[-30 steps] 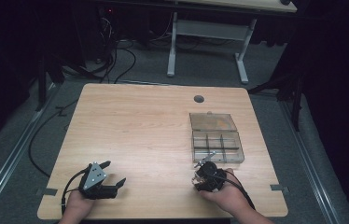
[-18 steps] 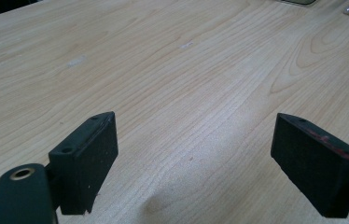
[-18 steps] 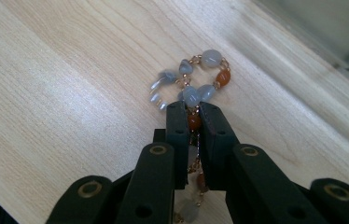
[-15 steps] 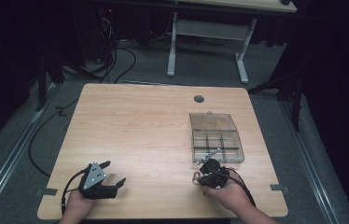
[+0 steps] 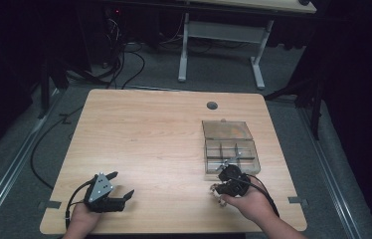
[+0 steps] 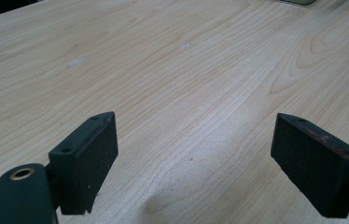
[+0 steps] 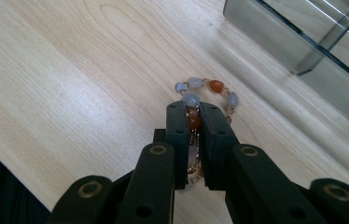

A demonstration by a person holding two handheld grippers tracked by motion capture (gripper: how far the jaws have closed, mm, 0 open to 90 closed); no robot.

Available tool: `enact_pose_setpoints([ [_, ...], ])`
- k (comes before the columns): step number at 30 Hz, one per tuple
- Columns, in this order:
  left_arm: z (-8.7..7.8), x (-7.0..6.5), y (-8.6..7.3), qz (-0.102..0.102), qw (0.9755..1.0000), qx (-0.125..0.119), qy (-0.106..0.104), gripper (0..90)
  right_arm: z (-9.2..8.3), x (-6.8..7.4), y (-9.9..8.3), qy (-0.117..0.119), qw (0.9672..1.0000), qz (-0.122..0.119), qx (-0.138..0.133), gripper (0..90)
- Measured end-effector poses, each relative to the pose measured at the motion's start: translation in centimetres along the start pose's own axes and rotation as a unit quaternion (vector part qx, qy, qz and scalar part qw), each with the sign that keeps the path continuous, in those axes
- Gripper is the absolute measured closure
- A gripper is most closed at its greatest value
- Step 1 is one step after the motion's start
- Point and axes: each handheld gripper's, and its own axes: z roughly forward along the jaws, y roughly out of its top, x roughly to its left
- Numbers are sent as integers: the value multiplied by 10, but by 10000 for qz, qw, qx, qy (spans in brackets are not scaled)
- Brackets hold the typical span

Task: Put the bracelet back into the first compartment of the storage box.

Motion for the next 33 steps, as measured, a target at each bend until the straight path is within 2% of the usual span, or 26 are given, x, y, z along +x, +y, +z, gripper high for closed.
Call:
enact_pose_setpoints([
  [12,0,0,0,9,10000,2,5,154,-21,-8,-1,11,9999,14,-141,835],
  [33,0,0,0,3,10000,-6,-1,154,-54,-17,8,14,9999,67,-146,835],
])
